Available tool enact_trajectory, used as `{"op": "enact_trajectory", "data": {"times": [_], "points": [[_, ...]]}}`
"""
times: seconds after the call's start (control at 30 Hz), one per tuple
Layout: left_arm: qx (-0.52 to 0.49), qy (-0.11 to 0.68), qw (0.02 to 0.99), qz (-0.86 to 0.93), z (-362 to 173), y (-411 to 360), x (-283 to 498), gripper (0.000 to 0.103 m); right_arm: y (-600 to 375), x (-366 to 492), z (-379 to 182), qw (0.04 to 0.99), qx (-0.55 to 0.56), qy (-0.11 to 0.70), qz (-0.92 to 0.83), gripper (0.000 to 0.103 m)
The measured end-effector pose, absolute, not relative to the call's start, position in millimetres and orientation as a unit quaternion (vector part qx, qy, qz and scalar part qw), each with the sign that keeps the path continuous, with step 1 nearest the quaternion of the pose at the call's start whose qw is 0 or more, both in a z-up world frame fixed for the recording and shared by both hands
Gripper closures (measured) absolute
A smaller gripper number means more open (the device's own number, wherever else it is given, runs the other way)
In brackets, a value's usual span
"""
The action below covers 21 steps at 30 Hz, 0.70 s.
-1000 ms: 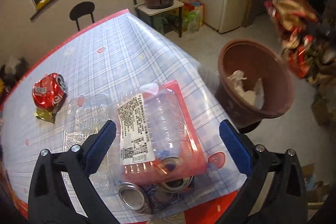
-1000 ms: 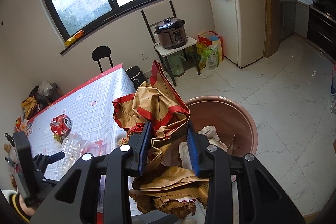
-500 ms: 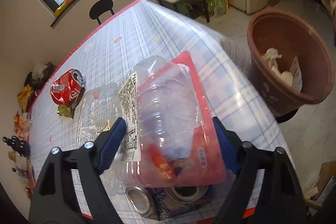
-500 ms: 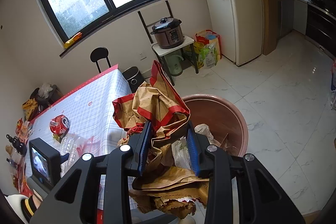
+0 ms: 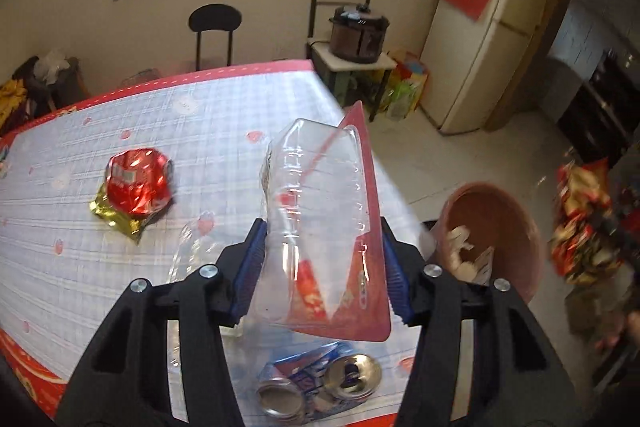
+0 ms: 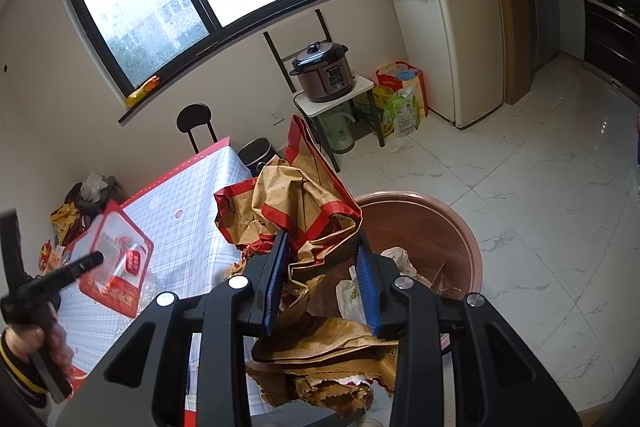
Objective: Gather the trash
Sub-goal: 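Carry the tray and paper wrapping over the brown bin and open both grippers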
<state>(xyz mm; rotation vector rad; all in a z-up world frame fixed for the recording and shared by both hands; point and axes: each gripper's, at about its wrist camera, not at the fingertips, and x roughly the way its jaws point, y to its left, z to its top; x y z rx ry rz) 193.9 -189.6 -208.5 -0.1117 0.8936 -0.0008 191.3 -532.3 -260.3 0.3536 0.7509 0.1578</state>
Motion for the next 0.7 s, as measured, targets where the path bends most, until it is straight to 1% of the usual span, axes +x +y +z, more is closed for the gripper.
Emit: {"op": "enact_trajectory", "data": {"times": [0.17, 0.3, 0.4, 0.43, 0.47, 0.5, 0.6, 0.63, 0.67, 0.7], "points": [[-0.1, 0.438, 0.889, -0.082, -202, -233, 222, 0.047, -541, 191, -258, 0.913, 0.171, 0.364, 0.064, 0.07], [-0.142, 0.453, 0.866, -0.159, -220, -289, 252, 0.046, -555, 188, -257, 0.915, 0.165, 0.367, 0.044, 0.07], [-0.193, 0.468, 0.831, -0.232, -241, -329, 275, 0.043, -568, 186, -259, 0.913, 0.165, 0.373, 0.024, 0.07], [-0.203, 0.469, 0.822, -0.249, -245, -339, 281, 0.034, -573, 184, -261, 0.912, 0.165, 0.375, 0.016, 0.07], [-0.208, 0.469, 0.819, -0.259, -248, -347, 285, 0.02, -577, 184, -262, 0.911, 0.166, 0.377, 0.011, 0.07], [-0.211, 0.462, 0.821, -0.26, -248, -354, 288, 0.017, -580, 183, -263, 0.911, 0.166, 0.378, 0.006, 0.07], [-0.207, 0.457, 0.823, -0.265, -246, -361, 291, 0.016, -588, 185, -266, 0.909, 0.167, 0.382, -0.005, 0.07], [-0.204, 0.454, 0.827, -0.264, -244, -358, 290, 0.014, -590, 186, -268, 0.909, 0.168, 0.382, -0.007, 0.07], [-0.2, 0.449, 0.831, -0.261, -242, -355, 289, 0.007, -590, 188, -269, 0.908, 0.167, 0.383, -0.008, 0.07], [-0.193, 0.442, 0.84, -0.25, -239, -349, 287, 0.007, -591, 191, -271, 0.908, 0.168, 0.384, -0.009, 0.07]]}}
